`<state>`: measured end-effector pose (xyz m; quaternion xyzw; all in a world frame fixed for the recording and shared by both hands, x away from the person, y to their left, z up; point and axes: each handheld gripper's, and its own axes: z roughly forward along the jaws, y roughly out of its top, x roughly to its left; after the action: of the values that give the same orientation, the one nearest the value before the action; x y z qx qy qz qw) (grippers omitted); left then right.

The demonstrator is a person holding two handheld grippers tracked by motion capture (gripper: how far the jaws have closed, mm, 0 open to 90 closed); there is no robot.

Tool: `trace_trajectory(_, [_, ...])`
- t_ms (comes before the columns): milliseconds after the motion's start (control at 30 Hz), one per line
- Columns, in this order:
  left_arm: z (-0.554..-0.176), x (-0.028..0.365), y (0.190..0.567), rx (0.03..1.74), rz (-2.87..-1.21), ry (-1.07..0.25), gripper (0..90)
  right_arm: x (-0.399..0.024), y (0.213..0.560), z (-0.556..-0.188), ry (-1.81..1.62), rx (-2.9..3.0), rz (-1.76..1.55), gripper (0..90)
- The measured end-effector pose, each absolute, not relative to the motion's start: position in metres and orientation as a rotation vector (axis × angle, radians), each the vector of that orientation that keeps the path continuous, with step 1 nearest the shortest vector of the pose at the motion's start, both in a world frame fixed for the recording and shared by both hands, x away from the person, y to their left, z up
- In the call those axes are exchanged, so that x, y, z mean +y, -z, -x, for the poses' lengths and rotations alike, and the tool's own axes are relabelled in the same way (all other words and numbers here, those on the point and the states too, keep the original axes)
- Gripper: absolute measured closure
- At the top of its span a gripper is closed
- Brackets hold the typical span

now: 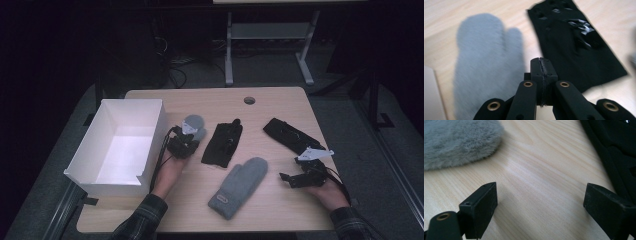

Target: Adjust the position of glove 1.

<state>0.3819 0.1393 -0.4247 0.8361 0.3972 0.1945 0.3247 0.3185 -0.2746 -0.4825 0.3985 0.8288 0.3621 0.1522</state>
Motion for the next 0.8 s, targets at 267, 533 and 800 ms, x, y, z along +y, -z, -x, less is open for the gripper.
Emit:
trace_trajectory(267, [-0.419, 0.14, 0.426, 1.14, -2.171, -0.607, 89.7, -0.275, 0.482, -0.319, -1.039, 2.378, -1.145, 12.2])
trace_trajectory(533, [-0.439, 0.142, 0.45, 1.199, -2.216, -0.543, 89.7, -0.275, 0.482, -0.319, -1.04, 2.379, -1.143, 12.3])
trace_trajectory(800, [-0.436, 0.135, 0.452, 1.165, -2.229, -0.494, 89.8, -0.275, 0.482, -0.319, -1.04, 2.378, -1.142, 12.3])
